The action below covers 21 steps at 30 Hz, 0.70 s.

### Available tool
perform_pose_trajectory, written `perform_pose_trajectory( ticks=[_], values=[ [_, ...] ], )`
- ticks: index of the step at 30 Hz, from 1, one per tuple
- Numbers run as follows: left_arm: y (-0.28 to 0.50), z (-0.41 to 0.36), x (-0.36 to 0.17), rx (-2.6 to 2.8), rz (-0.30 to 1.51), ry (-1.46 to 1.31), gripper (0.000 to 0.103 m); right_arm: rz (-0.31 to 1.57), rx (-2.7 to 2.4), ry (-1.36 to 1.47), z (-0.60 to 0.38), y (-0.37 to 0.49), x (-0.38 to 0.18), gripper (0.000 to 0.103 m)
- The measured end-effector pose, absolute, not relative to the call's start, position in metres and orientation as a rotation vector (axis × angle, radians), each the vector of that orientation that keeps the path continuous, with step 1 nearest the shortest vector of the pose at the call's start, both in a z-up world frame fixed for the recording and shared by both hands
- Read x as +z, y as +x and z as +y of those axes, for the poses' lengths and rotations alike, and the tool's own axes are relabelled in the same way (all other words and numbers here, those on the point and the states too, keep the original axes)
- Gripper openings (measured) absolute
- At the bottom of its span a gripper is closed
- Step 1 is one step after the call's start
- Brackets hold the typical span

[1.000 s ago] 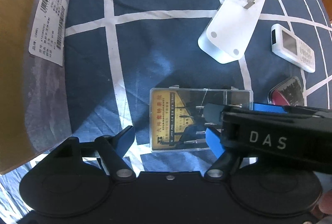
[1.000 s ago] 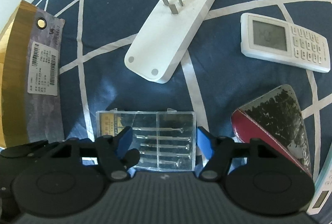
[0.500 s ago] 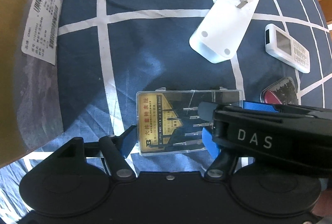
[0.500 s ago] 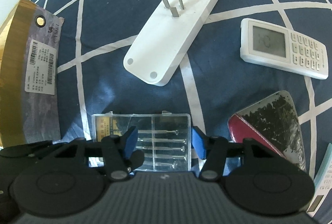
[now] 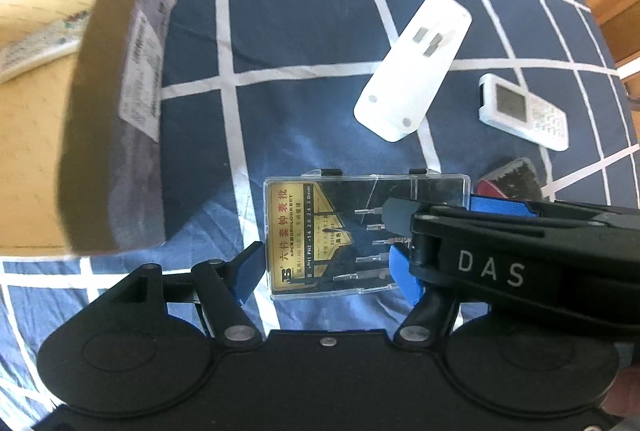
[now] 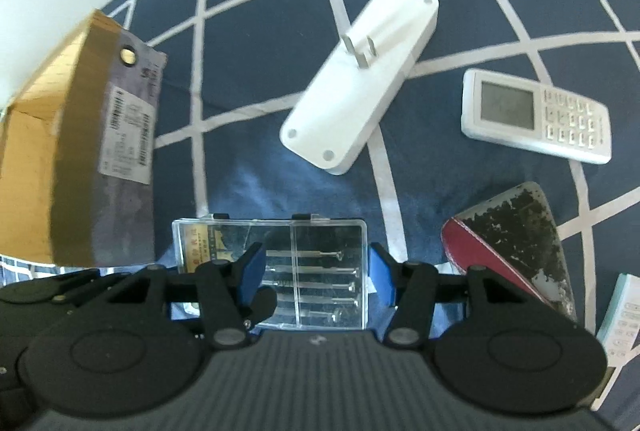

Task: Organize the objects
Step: 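Carry the screwdriver case with the right tool over the box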

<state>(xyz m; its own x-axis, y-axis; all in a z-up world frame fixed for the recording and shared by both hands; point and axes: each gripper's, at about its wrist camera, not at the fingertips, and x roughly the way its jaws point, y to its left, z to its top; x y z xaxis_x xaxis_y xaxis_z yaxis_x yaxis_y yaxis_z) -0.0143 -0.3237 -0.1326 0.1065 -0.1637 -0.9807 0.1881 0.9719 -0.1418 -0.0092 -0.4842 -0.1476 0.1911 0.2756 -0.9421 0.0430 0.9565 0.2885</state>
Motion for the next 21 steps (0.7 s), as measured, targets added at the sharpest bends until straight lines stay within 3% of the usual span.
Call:
perform_pose_trajectory(
  ticks=[21],
  values=[
    [-0.056,-0.268,-0.048,-0.276,1.289,0.072,0.067,1.207,0.170,0.290,-0.433,-0.065,-0.057,0.055]
  ],
)
